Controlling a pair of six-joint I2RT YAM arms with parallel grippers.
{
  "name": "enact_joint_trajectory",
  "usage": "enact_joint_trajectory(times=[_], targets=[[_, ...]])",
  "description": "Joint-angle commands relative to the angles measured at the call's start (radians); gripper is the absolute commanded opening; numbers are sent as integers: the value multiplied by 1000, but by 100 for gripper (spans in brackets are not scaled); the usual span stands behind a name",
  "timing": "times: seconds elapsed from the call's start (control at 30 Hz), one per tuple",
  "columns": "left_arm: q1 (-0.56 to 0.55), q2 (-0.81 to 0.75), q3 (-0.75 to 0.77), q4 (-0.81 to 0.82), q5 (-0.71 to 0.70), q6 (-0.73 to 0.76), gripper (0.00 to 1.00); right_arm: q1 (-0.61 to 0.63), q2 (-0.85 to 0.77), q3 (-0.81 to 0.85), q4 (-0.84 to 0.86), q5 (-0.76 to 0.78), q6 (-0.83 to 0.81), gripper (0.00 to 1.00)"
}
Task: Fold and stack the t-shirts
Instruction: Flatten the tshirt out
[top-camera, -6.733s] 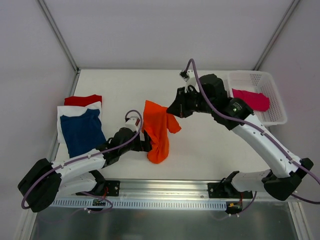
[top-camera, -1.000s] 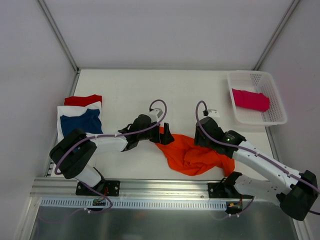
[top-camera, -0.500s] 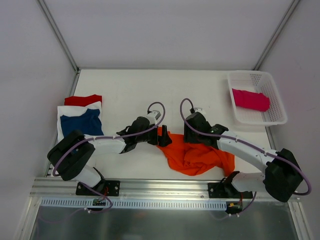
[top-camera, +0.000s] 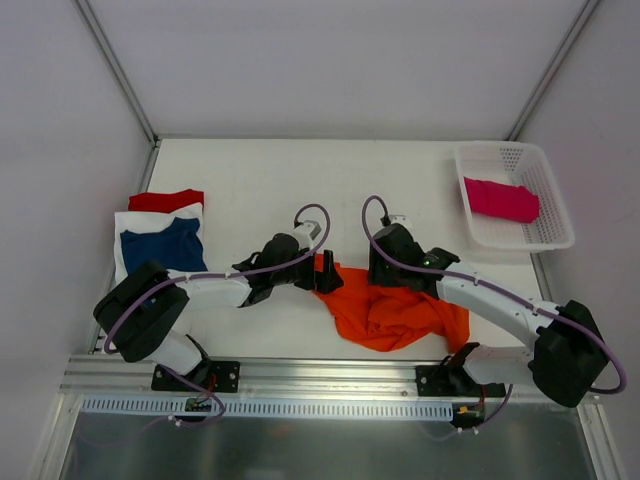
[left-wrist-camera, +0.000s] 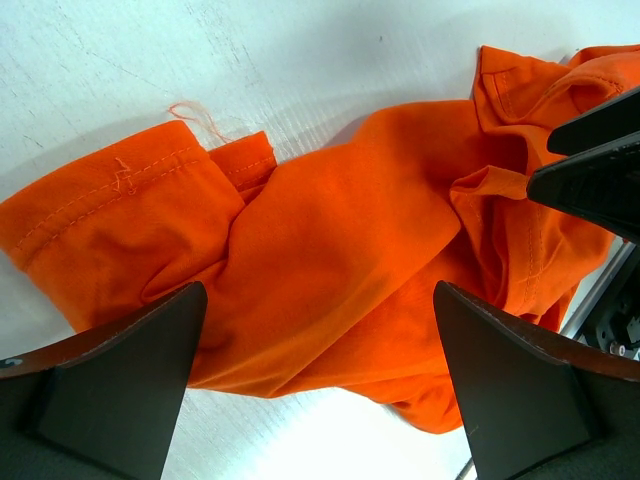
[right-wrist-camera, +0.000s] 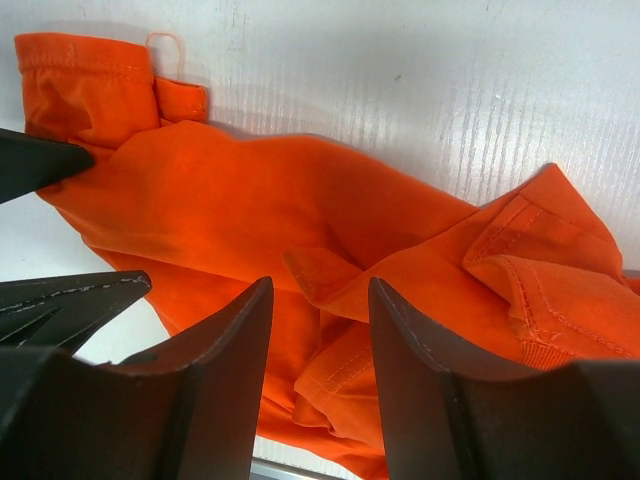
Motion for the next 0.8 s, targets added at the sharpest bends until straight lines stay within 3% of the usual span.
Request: enact_joint_trajectory(times=[0.0,0.33,0.43,0.47,0.57,0.77], targets=[[-7,-29,-1,16,-15,14,99,-3,-1,37,-17,-13,-8,47],[-7,-49,-18,5,-41,21,99,-1,59,29,3,-37,-2,44],[-7,-53,-23,2,-48,23,99,-3,67,31,4,-33,-5,33],[-7,-55,-23,4,-50,23,99,-3,68,31,4,-33,-8,19],[-7,-61,-26,2,-55,26,99,-3,65,40,3,-37,-21,1],[-7,-85,-21,-38,-87,40,99,-4,28,182,-72,12,-106,0]])
